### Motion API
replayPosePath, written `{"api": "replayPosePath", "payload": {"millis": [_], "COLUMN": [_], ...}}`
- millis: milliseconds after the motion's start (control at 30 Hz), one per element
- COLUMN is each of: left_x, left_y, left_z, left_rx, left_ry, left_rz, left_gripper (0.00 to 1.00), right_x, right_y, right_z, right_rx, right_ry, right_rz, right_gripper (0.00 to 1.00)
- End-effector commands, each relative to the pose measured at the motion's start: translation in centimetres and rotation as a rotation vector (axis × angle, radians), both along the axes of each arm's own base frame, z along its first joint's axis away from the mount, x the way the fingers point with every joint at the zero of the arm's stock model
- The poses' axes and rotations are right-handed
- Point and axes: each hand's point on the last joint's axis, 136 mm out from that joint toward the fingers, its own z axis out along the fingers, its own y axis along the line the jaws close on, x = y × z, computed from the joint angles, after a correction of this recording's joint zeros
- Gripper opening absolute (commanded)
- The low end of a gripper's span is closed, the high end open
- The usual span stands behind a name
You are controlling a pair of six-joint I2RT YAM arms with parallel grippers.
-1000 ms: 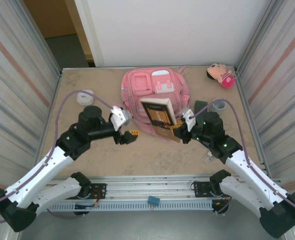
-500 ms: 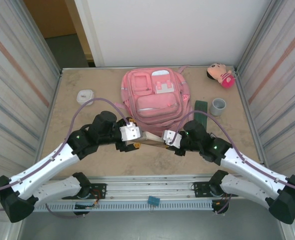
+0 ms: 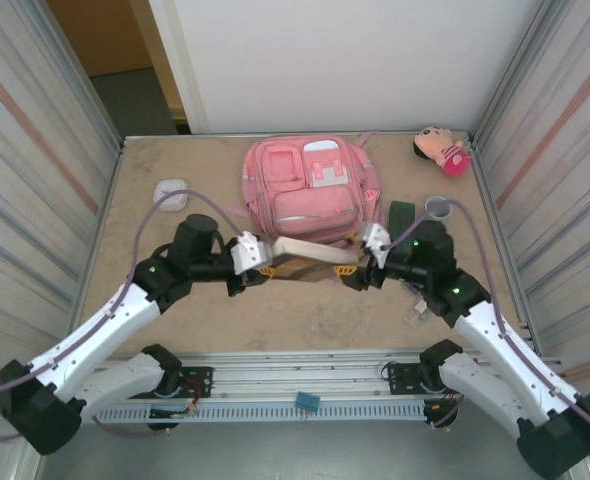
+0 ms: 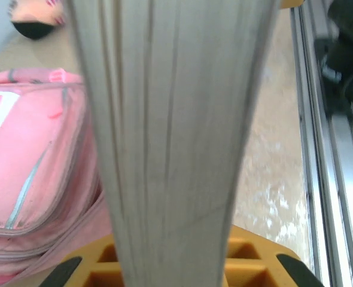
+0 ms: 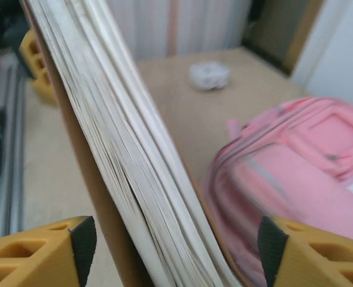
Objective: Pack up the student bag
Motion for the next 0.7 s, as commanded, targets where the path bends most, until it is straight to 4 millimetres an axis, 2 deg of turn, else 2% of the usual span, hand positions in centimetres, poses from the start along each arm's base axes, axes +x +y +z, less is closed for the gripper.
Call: {"api": "replayPosePath", "payload": {"millis": [0,133,300,467,567,667], "left_x": [-1.9,-2.1,-1.5,-1.7,-1.4,0.0], "left_y": [-0.6,-0.1,-0.3,-1.1,-1.5,-1.7], "left_z": [7.1,9.0,10.6,11.6,11.5,11.0], "left_rx": [-0.334,-0.413,-0.477,-0.528,-0.524,-0.502], "left_ry": [-0.049,-0.037,0.010,0.065,0.083,0.118], "left_rz": [-0.139,-0.143,-0.127,-0.186,-0.187,-0.120], "left_gripper": [0.00,0.00,0.01,0.01,0.02,0.02], "right_x": [-0.2,0.3,-0.4,-0.7,-1.7,-3.2], "right_y": [-1.1,-2.7,-2.3,-1.2,-0.2,0.5], "right_z": [3.4,3.7,3.7,5.0,6.2,7.3], "right_rx": [0.253,0.420,0.544,0.580,0.578,0.569], "right_ry": [0.078,0.137,0.221,0.284,0.283,0.243], "right_rz": [-0.017,-0.102,-0.045,0.051,0.162,0.264], "right_gripper": [0.82,0.92,0.99,1.00,0.98,0.93]}}
